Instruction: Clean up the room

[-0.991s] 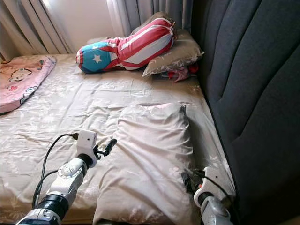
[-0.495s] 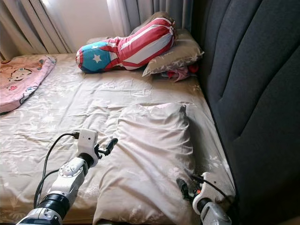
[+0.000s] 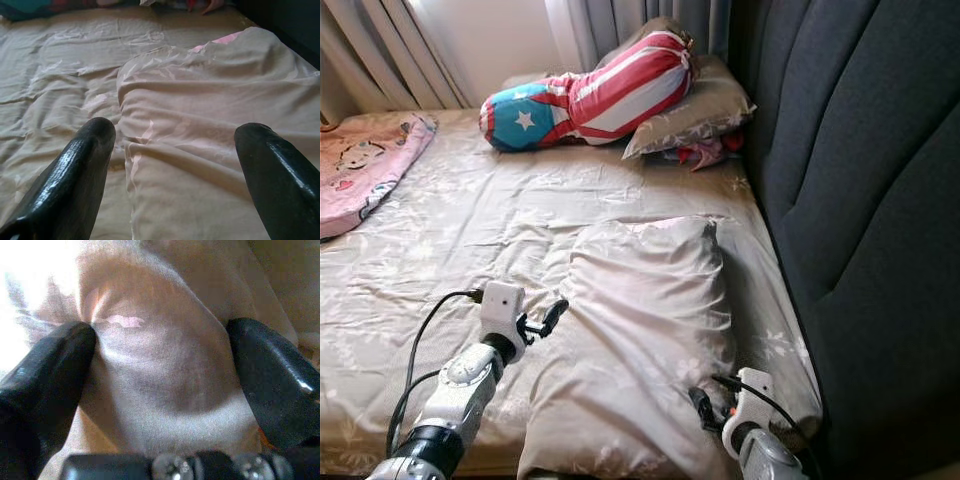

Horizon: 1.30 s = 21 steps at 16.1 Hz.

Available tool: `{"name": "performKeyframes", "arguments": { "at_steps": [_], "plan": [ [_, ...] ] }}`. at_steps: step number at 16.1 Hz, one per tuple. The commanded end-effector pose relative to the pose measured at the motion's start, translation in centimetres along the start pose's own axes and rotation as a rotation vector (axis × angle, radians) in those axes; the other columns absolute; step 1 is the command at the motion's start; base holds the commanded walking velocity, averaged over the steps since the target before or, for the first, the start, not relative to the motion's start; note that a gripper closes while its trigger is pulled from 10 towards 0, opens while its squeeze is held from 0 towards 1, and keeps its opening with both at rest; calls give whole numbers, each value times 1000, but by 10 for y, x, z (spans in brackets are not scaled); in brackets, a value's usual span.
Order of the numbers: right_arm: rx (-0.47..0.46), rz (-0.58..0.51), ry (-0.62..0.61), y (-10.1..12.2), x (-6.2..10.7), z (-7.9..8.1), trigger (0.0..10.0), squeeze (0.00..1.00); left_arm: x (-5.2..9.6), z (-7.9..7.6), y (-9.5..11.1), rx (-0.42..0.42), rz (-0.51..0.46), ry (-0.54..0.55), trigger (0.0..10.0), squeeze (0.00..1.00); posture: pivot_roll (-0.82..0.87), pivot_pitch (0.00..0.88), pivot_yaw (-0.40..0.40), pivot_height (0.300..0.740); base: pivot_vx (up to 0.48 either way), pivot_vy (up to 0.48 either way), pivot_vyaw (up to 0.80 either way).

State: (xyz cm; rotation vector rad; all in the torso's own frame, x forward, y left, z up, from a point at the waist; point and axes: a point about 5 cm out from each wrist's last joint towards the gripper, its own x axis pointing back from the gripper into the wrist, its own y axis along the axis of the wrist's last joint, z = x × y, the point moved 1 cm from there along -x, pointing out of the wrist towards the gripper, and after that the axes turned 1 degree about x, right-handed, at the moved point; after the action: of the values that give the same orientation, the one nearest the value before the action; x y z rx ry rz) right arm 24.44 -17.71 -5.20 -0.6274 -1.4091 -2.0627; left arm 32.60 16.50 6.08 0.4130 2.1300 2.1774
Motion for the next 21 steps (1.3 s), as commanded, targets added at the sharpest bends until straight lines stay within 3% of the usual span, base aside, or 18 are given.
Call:
{"name": "performKeyframes", "arguments": {
  "at_steps": [1,6,9,11,13,17,21],
  "plan": [
    [9,36,6,-7,-2,6,10000,0,3,4,-1,-10,15,1,10000,0,42,88,73,657,0,0,0],
    [76,84,-90,-11,-5,2,10000,0,15,8,-3,-18,22,3,10000,0,75,115,81,657,0,0,0],
    [225,129,-153,-15,-5,-1,10000,0,21,7,-5,-25,36,-3,10000,0,79,125,84,657,0,0,0],
    [248,139,-179,-16,-4,-5,10000,0,22,7,-5,-24,40,-2,10000,0,73,124,82,657,0,0,0],
    [317,161,-245,-21,2,-18,10000,0,23,3,-6,-17,48,-5,10000,0,73,126,83,657,0,0,0],
    [330,189,-299,-30,6,-25,10000,0,25,4,-7,-16,56,-4,10000,0,70,132,80,657,0,0,0],
    [320,200,-287,-35,6,-21,10000,0,26,3,-7,-16,59,-3,10000,0,74,135,78,657,0,0,0]
  ]
}}
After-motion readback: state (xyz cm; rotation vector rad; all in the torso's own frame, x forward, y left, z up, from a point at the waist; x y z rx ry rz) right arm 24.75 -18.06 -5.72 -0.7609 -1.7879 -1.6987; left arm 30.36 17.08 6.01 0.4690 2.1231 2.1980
